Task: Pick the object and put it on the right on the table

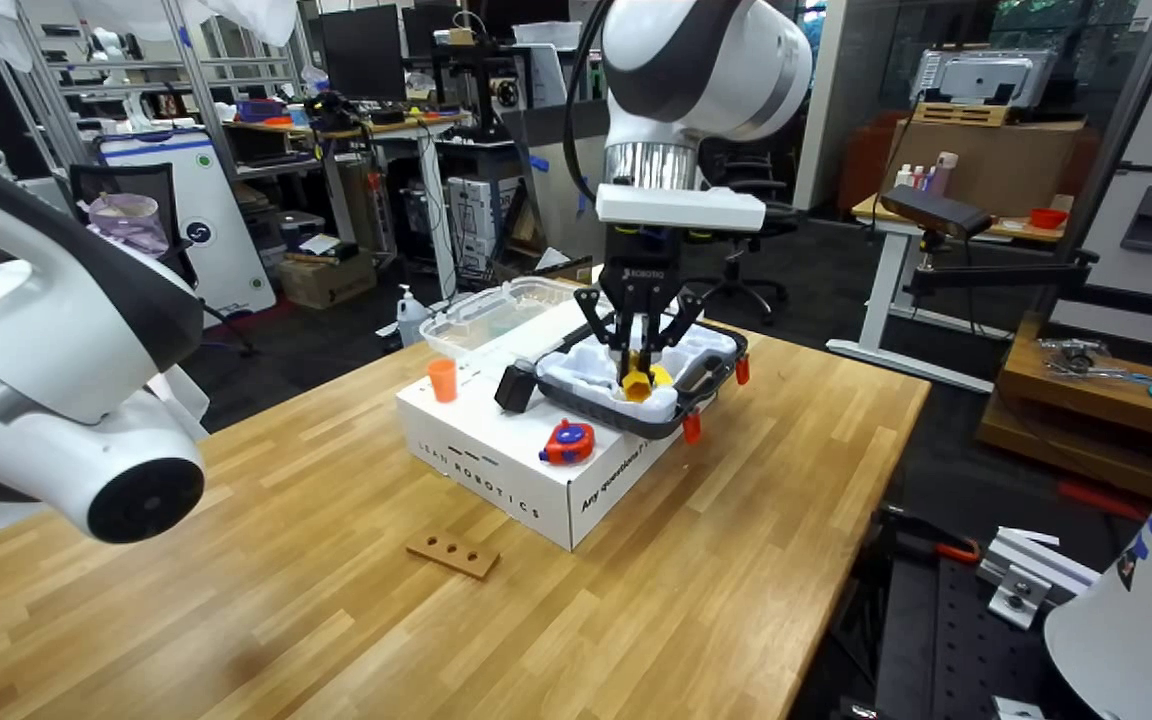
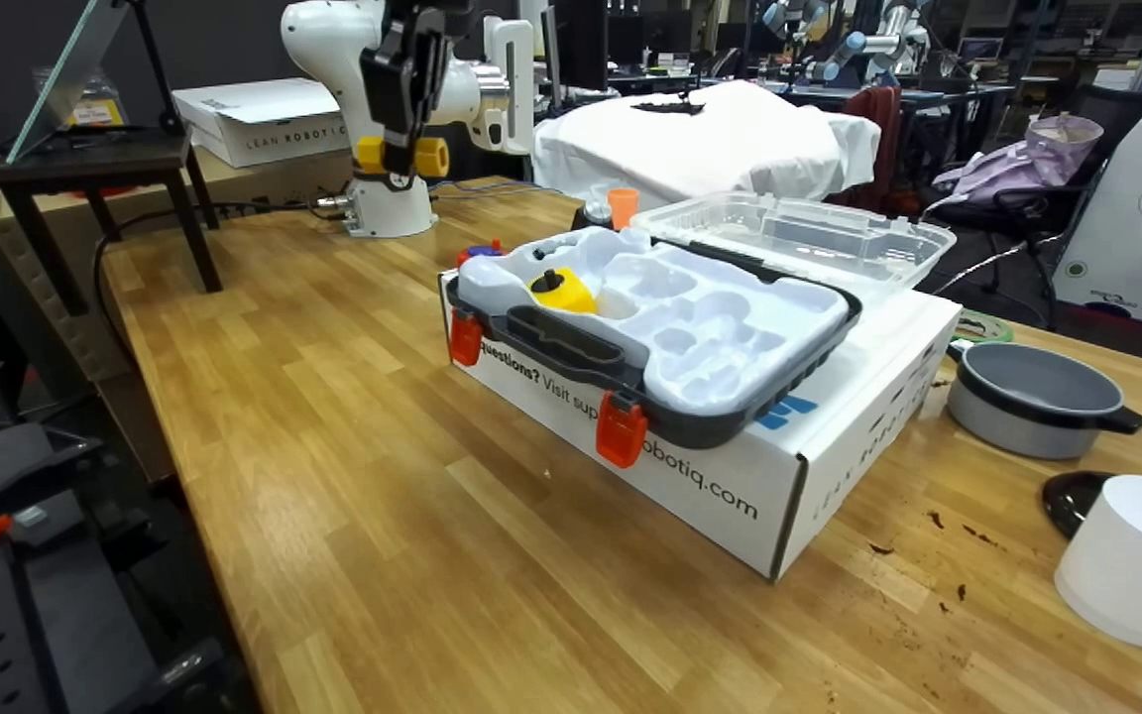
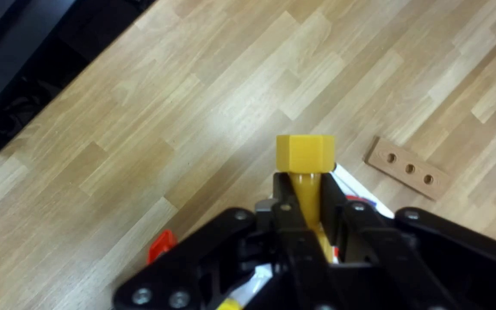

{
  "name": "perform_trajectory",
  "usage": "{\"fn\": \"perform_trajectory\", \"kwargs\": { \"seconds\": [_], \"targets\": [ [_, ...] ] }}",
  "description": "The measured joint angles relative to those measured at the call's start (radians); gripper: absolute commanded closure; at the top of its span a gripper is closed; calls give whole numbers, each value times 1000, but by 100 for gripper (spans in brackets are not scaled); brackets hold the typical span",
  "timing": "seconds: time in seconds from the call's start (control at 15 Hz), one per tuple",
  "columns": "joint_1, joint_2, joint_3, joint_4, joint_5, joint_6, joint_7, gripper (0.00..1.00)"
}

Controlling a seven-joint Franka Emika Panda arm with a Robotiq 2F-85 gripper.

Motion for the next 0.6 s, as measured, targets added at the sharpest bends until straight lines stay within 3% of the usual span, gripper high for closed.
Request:
{"fn": "perform_trajectory", "kwargs": {
  "seconds": [0.6],
  "targets": [
    [-149, -6, -136, 21, 2, 53, 153, 95]
  ]
}}
